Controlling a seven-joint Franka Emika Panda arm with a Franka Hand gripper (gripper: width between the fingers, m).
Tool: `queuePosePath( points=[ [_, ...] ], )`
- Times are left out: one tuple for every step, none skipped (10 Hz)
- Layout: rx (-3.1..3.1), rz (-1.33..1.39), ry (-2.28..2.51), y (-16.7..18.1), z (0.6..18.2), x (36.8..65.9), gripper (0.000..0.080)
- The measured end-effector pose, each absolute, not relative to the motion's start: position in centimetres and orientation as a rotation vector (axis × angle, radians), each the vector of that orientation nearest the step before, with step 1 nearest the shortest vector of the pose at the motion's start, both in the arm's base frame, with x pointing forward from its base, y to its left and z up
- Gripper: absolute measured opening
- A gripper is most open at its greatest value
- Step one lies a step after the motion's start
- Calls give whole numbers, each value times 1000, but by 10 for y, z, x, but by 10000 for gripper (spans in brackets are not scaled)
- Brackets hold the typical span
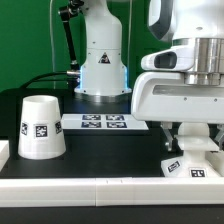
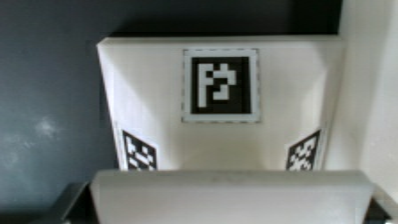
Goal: Assemble lamp
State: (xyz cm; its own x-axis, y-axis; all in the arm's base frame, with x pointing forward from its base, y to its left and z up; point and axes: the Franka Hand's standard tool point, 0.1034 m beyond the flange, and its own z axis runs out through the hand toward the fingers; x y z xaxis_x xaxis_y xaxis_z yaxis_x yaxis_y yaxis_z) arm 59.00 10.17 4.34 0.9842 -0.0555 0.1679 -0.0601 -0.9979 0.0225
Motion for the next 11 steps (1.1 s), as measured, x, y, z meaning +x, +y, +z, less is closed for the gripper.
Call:
queuePosePath(
  points=[
    [3102,261,-90,102,43,590,676],
    [3102,261,-90,102,43,590,676],
    [3102,261,-91,102,43,590,695],
    [3108,258,-189,107,47,583,695],
    [3112,242,-285,114,53,569,699],
    [3116,210,-328,115,59,552,699],
    [3118,197,-334,113,63,542,699],
    [3121,182,-341,111,67,529,699],
    [3125,166,-363,109,71,516,699],
    [3127,151,-378,108,72,504,699],
    [3127,151,-377,108,70,498,699]
  ],
)
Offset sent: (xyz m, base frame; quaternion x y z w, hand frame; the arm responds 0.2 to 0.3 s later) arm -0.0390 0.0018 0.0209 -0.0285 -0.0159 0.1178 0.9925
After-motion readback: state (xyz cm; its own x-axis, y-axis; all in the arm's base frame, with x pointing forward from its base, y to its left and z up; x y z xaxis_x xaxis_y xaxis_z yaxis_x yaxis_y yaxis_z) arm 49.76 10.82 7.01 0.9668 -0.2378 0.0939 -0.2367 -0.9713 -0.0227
